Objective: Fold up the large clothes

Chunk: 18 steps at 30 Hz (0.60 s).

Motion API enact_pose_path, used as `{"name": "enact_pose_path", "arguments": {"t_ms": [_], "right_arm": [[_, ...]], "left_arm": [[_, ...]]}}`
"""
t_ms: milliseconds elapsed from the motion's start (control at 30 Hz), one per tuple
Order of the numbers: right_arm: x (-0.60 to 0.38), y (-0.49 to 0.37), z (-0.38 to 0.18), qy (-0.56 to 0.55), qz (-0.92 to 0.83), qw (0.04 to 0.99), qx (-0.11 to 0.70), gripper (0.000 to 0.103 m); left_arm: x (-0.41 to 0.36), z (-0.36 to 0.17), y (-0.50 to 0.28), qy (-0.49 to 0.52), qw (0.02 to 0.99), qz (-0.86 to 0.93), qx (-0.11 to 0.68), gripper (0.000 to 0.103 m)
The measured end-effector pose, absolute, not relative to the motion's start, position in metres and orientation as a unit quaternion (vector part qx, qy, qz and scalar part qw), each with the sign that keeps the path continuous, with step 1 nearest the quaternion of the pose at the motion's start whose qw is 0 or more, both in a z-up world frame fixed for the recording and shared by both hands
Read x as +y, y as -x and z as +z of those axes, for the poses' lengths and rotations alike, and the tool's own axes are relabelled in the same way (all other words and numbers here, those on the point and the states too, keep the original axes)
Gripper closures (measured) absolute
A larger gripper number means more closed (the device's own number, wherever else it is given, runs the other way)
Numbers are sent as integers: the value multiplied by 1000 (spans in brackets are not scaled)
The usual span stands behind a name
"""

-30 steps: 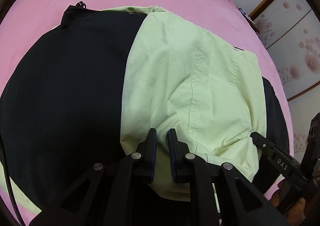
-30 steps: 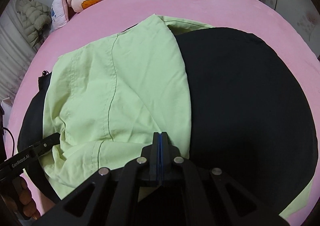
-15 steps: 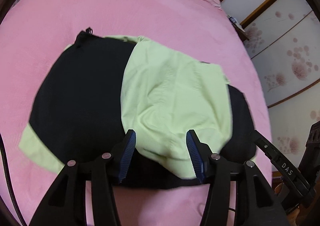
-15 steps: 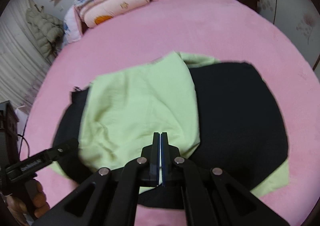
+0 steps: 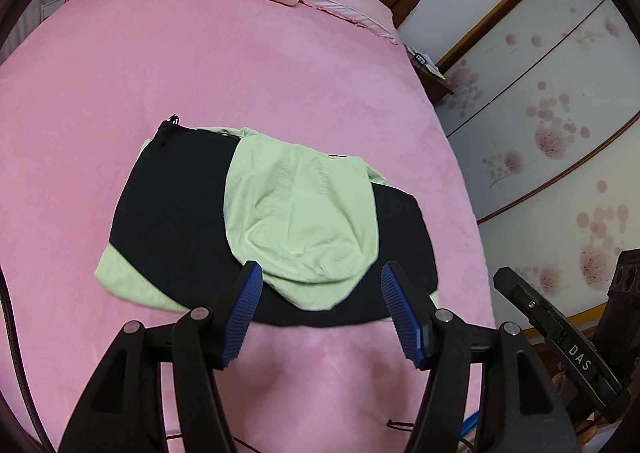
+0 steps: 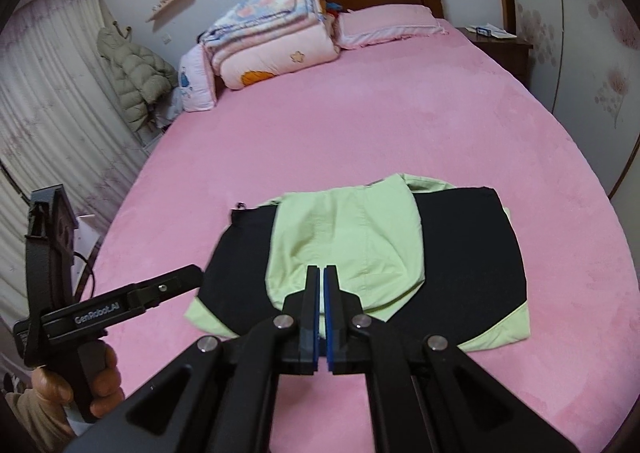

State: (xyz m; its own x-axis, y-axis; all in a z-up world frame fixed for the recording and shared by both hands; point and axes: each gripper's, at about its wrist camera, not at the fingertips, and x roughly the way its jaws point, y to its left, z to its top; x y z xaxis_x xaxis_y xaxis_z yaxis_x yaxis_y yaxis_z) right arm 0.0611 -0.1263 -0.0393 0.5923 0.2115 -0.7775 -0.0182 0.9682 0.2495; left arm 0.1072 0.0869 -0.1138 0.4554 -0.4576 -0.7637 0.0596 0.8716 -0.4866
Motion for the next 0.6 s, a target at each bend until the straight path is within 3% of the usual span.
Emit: {"name": "enact_pose_path", "arguments": {"t_ms": [600], "right_arm": [[-103,14,5,-112,196,851,475,100]], "left_arm": [[93,-95,-3,229,825,-81,511,35]]}}
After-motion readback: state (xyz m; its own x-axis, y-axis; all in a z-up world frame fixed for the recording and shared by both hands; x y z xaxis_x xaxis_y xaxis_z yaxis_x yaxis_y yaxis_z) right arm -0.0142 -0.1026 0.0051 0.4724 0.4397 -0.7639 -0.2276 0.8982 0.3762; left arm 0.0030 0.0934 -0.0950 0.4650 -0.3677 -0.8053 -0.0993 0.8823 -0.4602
